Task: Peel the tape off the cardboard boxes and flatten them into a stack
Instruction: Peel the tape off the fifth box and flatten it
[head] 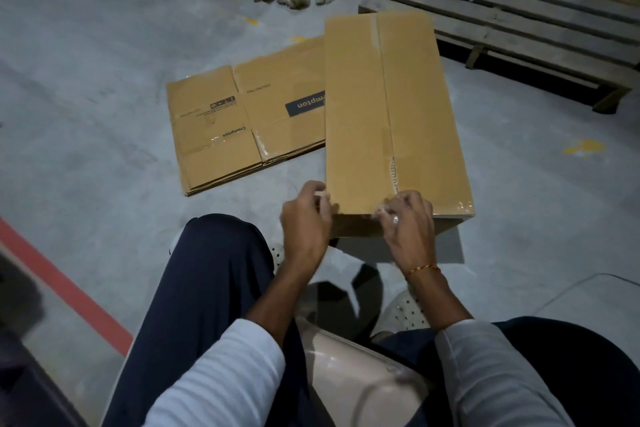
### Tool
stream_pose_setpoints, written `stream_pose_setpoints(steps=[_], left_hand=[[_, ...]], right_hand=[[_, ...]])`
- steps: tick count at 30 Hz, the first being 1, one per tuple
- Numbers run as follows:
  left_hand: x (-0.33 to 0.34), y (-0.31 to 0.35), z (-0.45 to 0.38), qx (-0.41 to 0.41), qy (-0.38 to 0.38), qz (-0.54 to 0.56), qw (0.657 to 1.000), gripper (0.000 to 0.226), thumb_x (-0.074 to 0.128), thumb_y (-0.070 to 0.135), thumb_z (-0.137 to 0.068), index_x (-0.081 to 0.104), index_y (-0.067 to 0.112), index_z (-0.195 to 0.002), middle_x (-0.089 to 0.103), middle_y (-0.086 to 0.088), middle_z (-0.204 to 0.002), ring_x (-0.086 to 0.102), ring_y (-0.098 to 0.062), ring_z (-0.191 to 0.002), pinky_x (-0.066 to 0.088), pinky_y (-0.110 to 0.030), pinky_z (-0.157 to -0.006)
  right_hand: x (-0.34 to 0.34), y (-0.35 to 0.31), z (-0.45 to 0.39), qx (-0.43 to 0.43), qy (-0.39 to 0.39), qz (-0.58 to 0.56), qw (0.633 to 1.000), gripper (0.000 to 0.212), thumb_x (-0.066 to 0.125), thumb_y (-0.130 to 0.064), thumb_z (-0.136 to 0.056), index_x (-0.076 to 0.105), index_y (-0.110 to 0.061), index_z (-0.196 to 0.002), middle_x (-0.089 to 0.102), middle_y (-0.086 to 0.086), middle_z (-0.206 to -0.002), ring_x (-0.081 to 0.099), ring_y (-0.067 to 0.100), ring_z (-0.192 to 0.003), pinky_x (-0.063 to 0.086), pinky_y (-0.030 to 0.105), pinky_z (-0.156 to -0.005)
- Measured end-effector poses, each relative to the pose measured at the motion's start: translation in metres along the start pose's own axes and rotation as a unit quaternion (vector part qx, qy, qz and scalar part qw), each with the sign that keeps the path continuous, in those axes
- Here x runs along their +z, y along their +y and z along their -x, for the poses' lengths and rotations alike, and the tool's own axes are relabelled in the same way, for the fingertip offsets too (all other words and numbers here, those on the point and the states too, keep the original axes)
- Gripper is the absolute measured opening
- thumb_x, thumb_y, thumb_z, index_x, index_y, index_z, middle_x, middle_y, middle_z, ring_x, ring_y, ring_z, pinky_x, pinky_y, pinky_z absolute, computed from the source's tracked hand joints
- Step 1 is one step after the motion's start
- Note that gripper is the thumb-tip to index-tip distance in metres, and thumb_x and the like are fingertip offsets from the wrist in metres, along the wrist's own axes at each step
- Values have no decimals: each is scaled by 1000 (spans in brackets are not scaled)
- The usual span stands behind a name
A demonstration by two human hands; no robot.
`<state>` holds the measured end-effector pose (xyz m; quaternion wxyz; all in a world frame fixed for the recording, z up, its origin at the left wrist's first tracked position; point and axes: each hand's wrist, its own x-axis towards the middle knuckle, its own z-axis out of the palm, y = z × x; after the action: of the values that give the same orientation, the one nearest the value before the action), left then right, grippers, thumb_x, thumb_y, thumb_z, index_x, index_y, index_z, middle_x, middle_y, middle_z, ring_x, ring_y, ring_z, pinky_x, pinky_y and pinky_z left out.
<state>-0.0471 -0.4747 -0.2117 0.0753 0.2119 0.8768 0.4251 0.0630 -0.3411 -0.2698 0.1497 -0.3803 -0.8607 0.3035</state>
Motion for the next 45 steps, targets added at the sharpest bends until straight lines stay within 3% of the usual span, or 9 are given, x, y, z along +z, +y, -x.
stream_pose_setpoints(steps=[5,8,14,22,25,28,32,41,45], left_hand=[[16,-19,-10,105,-199,-256,940,50,58,33,-100,41,30,-147,29,-7,-161,31,-28,-143,39,-43,-109],[33,-37,-6,83,-252,-257,929,60,53,43,-101,24,37,-154,41,-10,-151,41,-30,-134,46,-44,-103],[38,-34,-11,65,-172,-227,956,22,50,43,-102,44,34,-121,59,-5,-113,57,-28,-102,45,-35,-69],[46,-29,-10,81,-191,-282,937,25,47,40,-104,43,29,-126,46,-9,-131,51,-28,-109,48,-40,-74],[48,-33,-10,75,-197,-286,935,22,47,38,-104,42,29,-124,43,-9,-133,49,-30,-111,47,-42,-75],[50,-37,-12,61,-201,-289,934,20,45,39,-105,42,30,-122,43,-8,-131,49,-31,-110,44,-43,-72],[52,-37,-10,60,-206,-281,935,17,45,36,-105,41,29,-119,41,-8,-131,48,-31,-111,40,-42,-71],[64,-32,-12,155,-221,-321,908,63,77,16,-82,44,25,-134,5,-8,-165,12,-37,-149,30,-58,-115],[72,-33,-10,209,-299,-314,877,66,52,26,-100,17,37,-155,0,-3,-167,0,-35,-153,14,-60,-121]], right_hand=[[-8,3,-8,24,25,-8,999,18,66,-23,-96,69,-9,-106,56,5,-120,47,22,-117,46,37,-97],[-9,1,-2,4,23,-6,1000,14,65,-19,-96,68,-8,-104,59,6,-121,50,23,-115,45,34,-93],[-23,-3,4,81,74,-197,974,15,70,-10,-88,60,-4,-79,66,1,-112,60,17,-101,52,38,-87],[-30,2,12,395,142,-581,698,7,65,0,-87,65,-7,-84,71,15,-101,67,29,-86,61,40,-71],[-31,2,11,437,158,-582,668,5,65,-1,-87,65,-6,-87,67,14,-91,65,28,-72,58,34,-56],[-29,9,10,437,135,-521,721,8,69,-10,-89,66,-3,-92,69,18,-91,63,27,-65,53,31,-52],[-38,6,12,199,1,-74,977,27,69,-35,-92,54,-12,-92,62,7,-89,58,26,-79,41,30,-61],[-39,1,17,137,-96,47,985,70,71,-44,-91,28,-33,-145,61,12,-129,61,36,-113,49,40,-81],[-34,-4,23,79,-145,223,961,58,65,-53,-91,37,-35,-139,54,14,-125,55,36,-112,51,43,-83]])
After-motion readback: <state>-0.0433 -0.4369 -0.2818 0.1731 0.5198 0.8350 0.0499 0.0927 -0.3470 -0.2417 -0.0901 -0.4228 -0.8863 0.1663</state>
